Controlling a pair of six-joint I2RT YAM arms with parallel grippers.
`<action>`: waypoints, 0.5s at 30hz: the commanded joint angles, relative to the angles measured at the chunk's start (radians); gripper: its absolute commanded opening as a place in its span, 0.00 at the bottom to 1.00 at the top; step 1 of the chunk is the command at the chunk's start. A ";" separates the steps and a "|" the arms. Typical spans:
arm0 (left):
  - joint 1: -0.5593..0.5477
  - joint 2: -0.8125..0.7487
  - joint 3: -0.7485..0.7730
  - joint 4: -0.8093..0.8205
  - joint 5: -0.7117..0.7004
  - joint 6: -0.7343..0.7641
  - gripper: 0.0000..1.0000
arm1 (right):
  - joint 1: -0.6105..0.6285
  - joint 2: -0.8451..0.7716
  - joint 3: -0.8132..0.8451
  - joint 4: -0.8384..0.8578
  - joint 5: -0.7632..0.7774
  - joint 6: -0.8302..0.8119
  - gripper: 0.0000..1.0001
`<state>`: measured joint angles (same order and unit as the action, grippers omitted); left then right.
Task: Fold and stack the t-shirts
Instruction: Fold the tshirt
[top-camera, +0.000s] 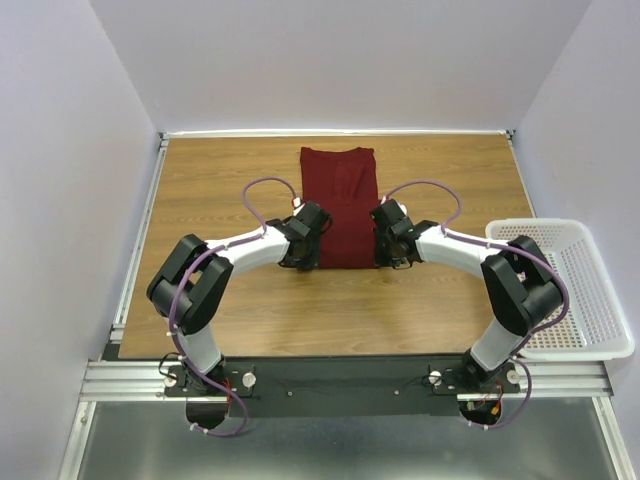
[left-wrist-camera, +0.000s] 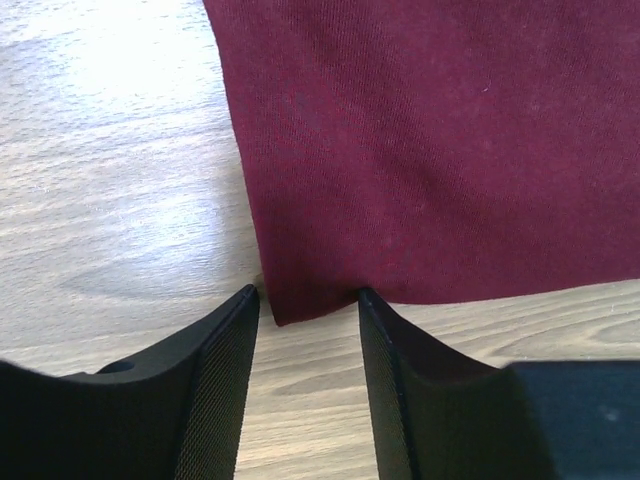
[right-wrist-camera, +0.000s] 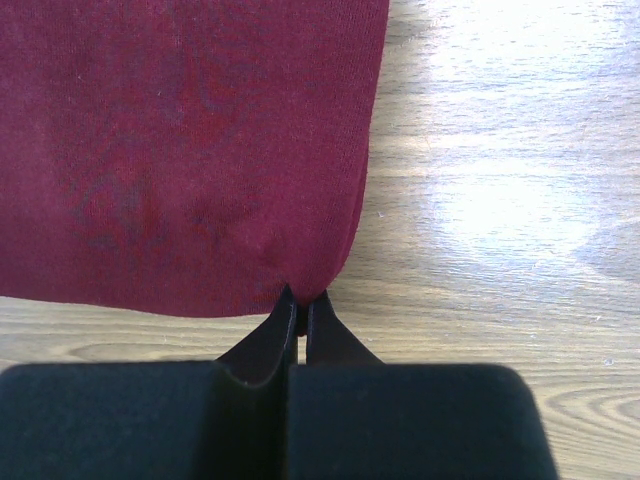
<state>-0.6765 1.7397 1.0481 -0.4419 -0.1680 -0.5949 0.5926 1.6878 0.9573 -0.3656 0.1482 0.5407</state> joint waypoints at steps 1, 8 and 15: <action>-0.003 0.050 -0.023 -0.003 0.005 -0.006 0.51 | 0.006 0.052 -0.060 -0.091 0.065 -0.021 0.01; -0.005 0.052 -0.040 -0.007 0.016 0.003 0.31 | 0.006 0.032 -0.058 -0.090 0.079 -0.024 0.01; -0.021 0.017 -0.042 -0.040 0.009 0.006 0.00 | 0.010 0.003 -0.060 -0.093 0.038 -0.064 0.01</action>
<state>-0.6800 1.7435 1.0447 -0.4183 -0.1577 -0.5907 0.5961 1.6783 0.9485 -0.3565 0.1528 0.5266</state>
